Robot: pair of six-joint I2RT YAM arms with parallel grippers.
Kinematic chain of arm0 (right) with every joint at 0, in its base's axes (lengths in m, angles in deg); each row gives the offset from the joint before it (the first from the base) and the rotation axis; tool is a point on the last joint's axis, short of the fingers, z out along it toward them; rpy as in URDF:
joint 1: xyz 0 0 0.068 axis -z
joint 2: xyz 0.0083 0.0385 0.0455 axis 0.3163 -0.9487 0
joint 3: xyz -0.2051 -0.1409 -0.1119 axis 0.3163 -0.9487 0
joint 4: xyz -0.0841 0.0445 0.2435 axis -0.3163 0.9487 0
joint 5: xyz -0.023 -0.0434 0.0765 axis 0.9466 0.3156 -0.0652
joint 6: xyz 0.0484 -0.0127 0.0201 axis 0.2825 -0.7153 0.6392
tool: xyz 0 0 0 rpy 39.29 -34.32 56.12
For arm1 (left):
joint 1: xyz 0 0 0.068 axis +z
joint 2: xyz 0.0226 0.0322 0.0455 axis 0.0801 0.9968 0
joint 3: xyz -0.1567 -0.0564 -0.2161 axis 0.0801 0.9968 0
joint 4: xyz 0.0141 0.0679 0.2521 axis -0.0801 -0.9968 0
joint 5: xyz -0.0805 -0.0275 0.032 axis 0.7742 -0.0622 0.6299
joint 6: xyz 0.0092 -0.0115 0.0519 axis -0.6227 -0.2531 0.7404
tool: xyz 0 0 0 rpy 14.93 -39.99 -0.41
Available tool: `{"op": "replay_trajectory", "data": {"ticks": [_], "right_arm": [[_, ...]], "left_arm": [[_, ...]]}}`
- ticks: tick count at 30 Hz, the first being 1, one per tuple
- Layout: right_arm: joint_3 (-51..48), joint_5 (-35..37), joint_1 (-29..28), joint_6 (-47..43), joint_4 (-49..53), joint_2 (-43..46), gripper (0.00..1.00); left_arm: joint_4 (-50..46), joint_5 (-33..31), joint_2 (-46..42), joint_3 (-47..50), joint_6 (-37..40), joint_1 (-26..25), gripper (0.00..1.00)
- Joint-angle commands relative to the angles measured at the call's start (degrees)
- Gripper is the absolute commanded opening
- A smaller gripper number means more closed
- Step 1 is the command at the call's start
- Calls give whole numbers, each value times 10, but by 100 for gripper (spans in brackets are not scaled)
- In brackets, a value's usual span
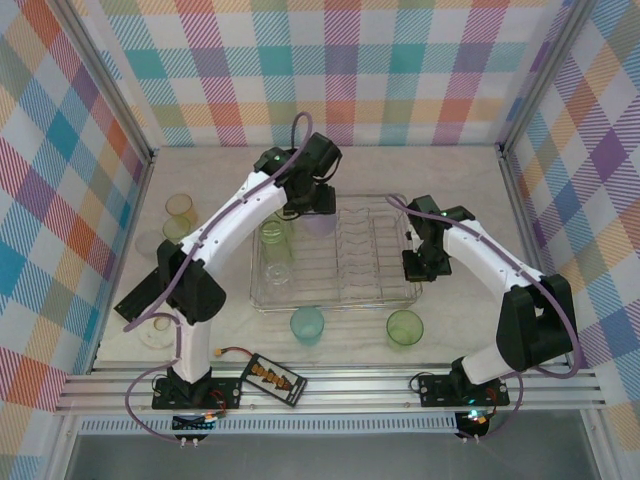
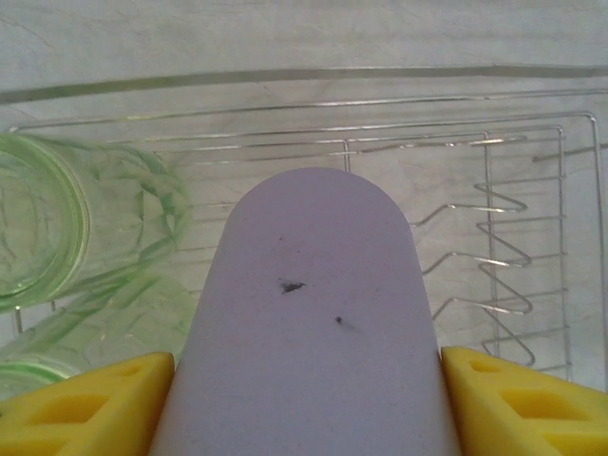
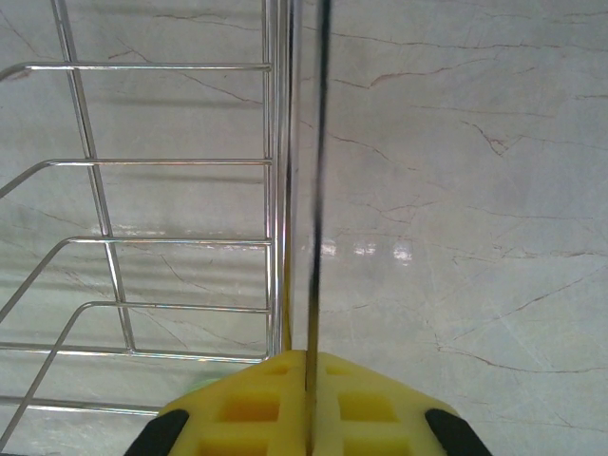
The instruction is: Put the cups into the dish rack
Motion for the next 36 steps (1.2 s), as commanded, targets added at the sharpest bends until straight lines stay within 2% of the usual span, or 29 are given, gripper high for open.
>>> {"op": "replay_trajectory", "data": {"ticks": [1, 10, 17, 23, 27, 36], "right_arm": [[-9, -5, -12, -28, 3, 11, 1], [-8, -8, -17, -23, 2, 16, 12], [-13, -15, -17, -21, -4, 21, 22], [-17, -16, -17, -20, -9, 41, 28], [-17, -7, -18, -17, -7, 53, 38], [-26, 16, -17, 1, -15, 90, 42]], "left_arm": [[-63, -35, 34, -49, -2, -14, 9], [-109, -24, 116, -125, -3, -17, 9], [-106, -51, 132, -127, 4, -15, 10], [-90, -43, 151, -127, 12, -5, 10], [-75, -35, 158, -130, 21, 1, 10], [-74, -45, 173, -131, 29, 14, 21]]}}
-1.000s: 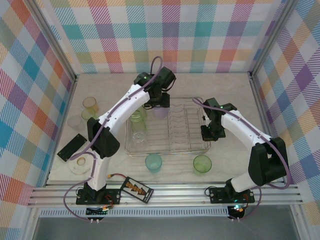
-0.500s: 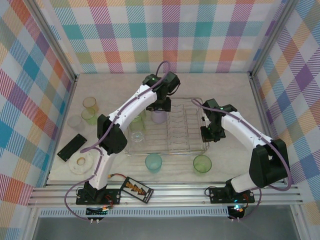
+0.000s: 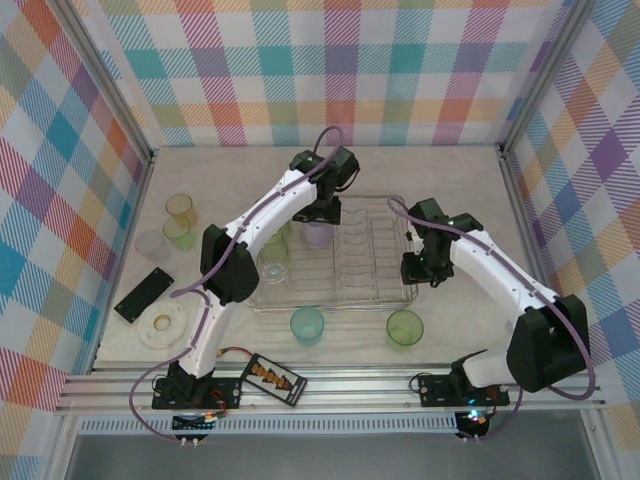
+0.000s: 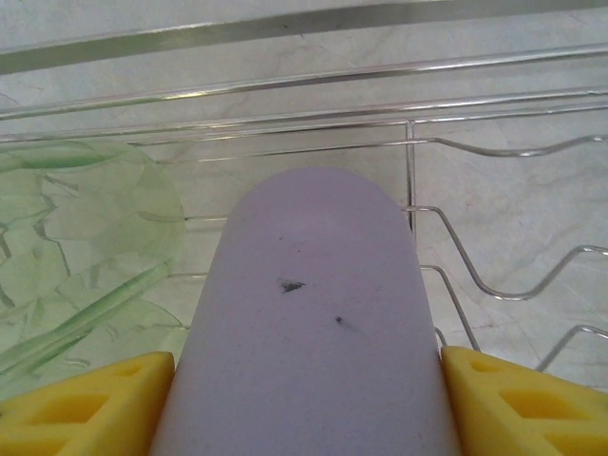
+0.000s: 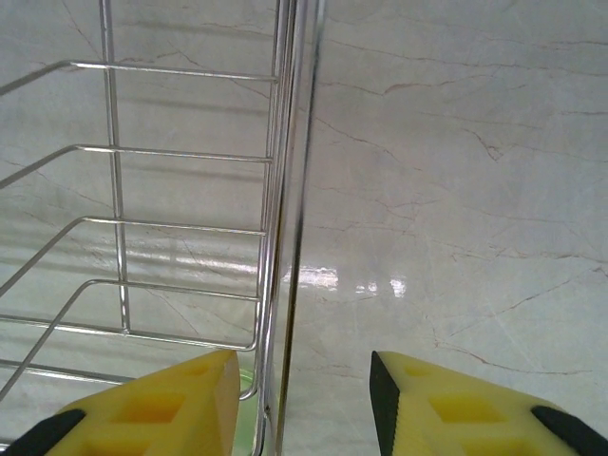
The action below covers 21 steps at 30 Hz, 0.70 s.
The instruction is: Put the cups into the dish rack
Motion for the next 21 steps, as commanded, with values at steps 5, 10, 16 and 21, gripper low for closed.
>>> {"op": "replay_trajectory", "data": {"ticks": [5, 10, 16, 21], "right_arm": [[-12, 30, -3, 10, -13, 47, 57], [-14, 51, -3, 23, -5, 70, 60], [-3, 54, -2, 29, 2, 118, 62], [24, 4, -2, 42, 33, 123, 62]], "left_arm": [[9, -9, 17, -21, 22, 14, 28], [9, -10, 27, -24, 30, 16, 60], [15, -28, 21, -28, 41, 15, 93], [35, -31, 1, -29, 50, 12, 100]]}}
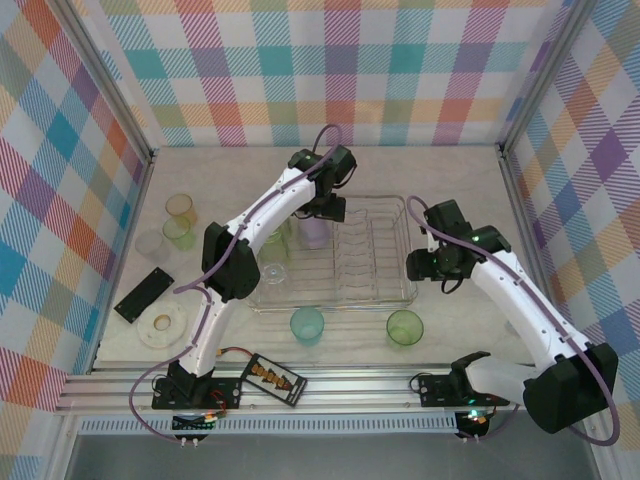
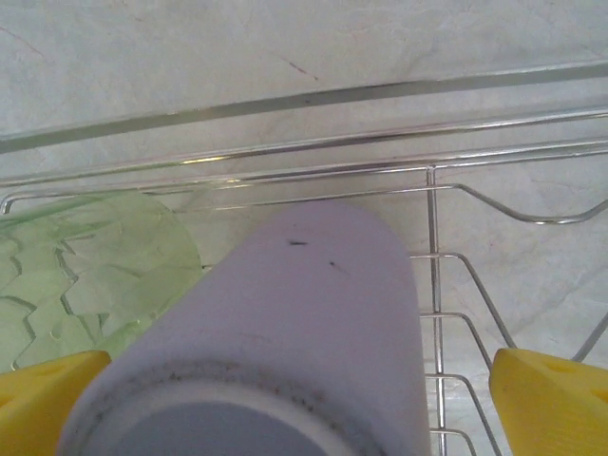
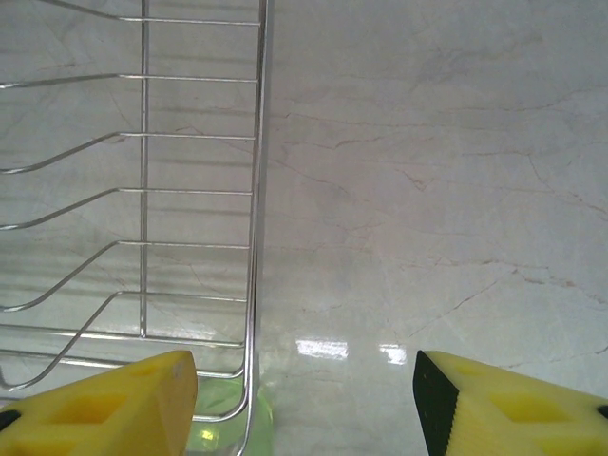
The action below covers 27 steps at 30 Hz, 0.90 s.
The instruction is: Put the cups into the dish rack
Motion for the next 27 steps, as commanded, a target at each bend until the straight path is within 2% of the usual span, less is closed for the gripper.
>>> {"op": "replay_trajectory", "data": {"ticks": [1, 4, 8, 11, 16, 22, 24, 27], "right_arm": [[31, -45, -2, 24, 31, 9, 62], [34, -106, -2, 48, 15, 45, 61], [16, -207, -12, 124, -30, 92, 57], [21, -202, -80, 170, -29, 87, 56], [29, -151, -229, 230, -35, 27, 56], [54, -104, -352, 265, -59, -89, 56], [72, -98, -376, 266, -65, -130, 56], [100, -97, -404, 262, -77, -192, 57]], "left_arm": [[17, -13, -25, -17, 17, -2, 100], [23, -35, -49, -17, 32, -12, 100], [31, -83, -91, -6, 55, -30, 100], [64, -112, -152, 53, 67, -44, 100], [213, -122, -345, 304, 32, -54, 100], [410, -108, -626, 640, -1, -53, 100], [440, -106, -703, 717, -2, -53, 100], [427, -128, -789, 792, -20, -51, 100]]}}
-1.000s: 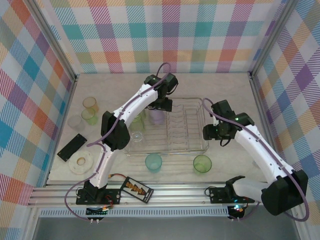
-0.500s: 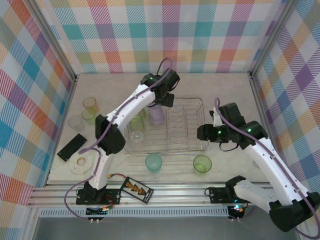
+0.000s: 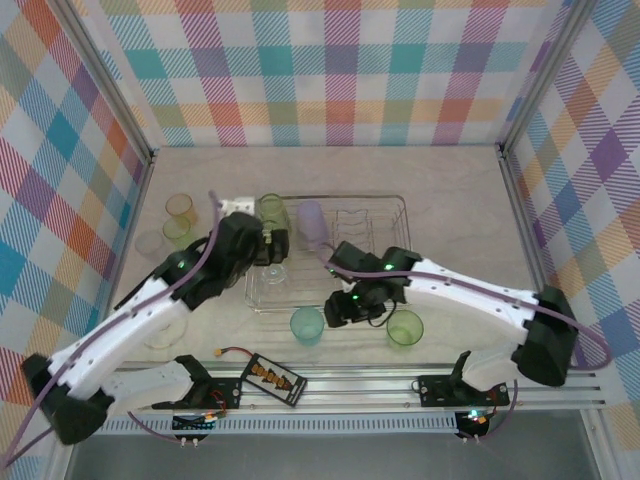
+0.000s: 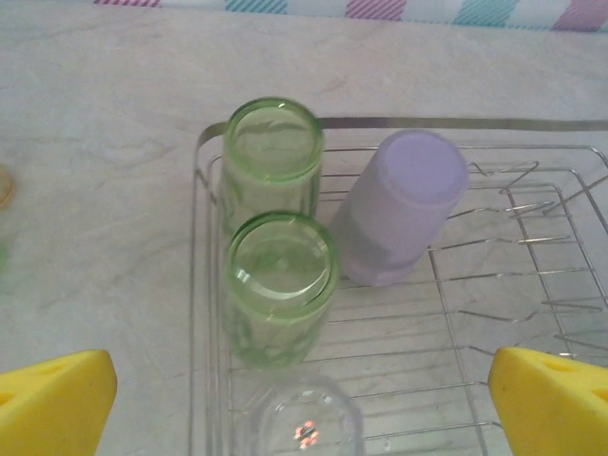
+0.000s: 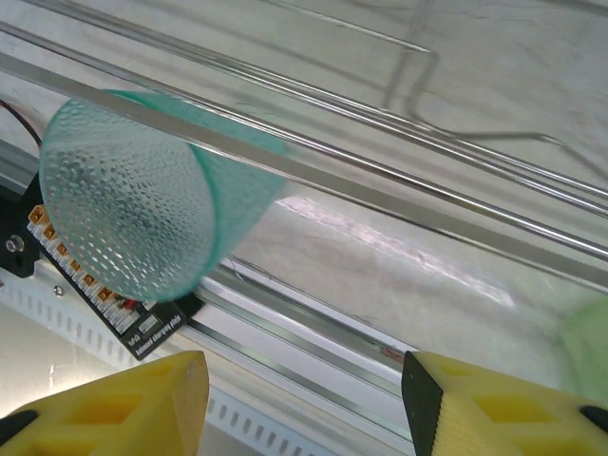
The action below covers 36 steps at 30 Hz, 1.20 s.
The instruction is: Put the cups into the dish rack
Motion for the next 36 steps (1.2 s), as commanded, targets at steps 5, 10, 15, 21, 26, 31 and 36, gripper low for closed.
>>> {"op": "replay_trajectory", "data": {"ticks": [5, 10, 15, 21, 26, 31, 36], "right_arm": [[61, 8, -39, 16, -44, -105, 55], [105, 24, -58, 7, -27, -162, 50], [136, 50, -71, 7, 3, -199, 42], [158, 82, -77, 4, 46, -224, 23], [167, 83, -78, 0, 64, -230, 6], [175, 30, -73, -71, 64, -204, 0], [168, -80, -41, -162, 55, -134, 0]], "left_arm": [[-6, -50, -121, 102, -46, 6, 100], [-39, -67, -176, 129, -51, 7, 100], [-49, -81, -202, 144, -52, 8, 100], [-52, -82, -200, 152, -58, 8, 100], [-61, -91, -192, 158, -71, 12, 100], [-84, -115, -201, 154, -103, 16, 100], [-65, -79, -210, 139, -107, 32, 100]]}}
